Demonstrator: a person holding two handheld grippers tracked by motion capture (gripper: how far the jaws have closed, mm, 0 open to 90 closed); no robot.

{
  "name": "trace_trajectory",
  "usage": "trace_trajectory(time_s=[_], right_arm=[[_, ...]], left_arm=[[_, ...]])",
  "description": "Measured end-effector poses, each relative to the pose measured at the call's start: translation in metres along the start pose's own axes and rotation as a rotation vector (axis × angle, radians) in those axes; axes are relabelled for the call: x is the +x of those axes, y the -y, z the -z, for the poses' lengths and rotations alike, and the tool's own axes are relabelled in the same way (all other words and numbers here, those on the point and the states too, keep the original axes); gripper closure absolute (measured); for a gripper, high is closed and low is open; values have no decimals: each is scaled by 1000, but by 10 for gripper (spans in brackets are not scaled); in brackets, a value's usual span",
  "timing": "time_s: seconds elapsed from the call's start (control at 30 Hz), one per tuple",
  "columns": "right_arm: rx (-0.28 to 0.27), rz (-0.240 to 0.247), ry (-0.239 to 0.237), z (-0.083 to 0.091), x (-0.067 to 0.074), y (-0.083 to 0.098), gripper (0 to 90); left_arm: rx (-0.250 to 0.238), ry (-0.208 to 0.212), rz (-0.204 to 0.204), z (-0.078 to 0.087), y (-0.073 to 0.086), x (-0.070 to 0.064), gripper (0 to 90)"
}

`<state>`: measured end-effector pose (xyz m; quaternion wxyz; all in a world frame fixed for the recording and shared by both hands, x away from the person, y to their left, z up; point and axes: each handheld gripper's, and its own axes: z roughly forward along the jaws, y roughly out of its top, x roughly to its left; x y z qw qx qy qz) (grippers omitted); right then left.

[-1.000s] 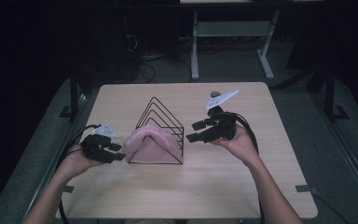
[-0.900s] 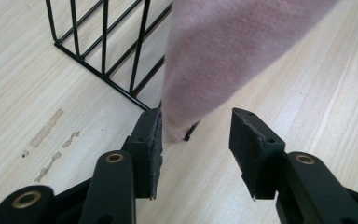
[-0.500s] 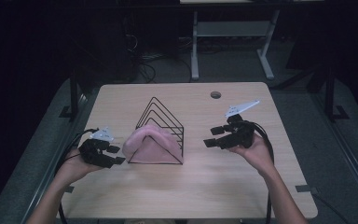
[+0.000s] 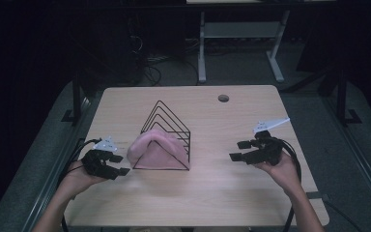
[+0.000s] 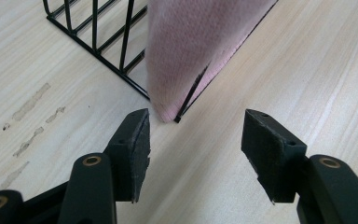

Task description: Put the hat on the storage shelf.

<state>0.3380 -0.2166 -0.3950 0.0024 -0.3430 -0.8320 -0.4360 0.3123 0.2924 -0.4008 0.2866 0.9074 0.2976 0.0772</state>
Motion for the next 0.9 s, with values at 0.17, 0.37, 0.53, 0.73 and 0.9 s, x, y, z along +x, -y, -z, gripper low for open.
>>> trace_trajectory(time_s=[0.17, 0.37, 0.53, 0.73, 0.9], right_arm=[[23, -21, 31, 7, -3, 17, 295], [30, -41, 57, 14, -7, 38, 292], [22, -62, 71, 16, -8, 55, 287], [13, -73, 86, 15, -3, 76, 275], [6, -60, 95, 14, 6, 89, 261]], left_arm=[[1, -11, 14, -1, 6, -1, 382], [-16, -23, 27, -3, 11, -4, 361], [-31, -34, 48, -6, 17, -9, 351], [-71, -37, 82, -12, 26, -15, 336], [-77, -56, 72, -18, 31, -23, 328]])
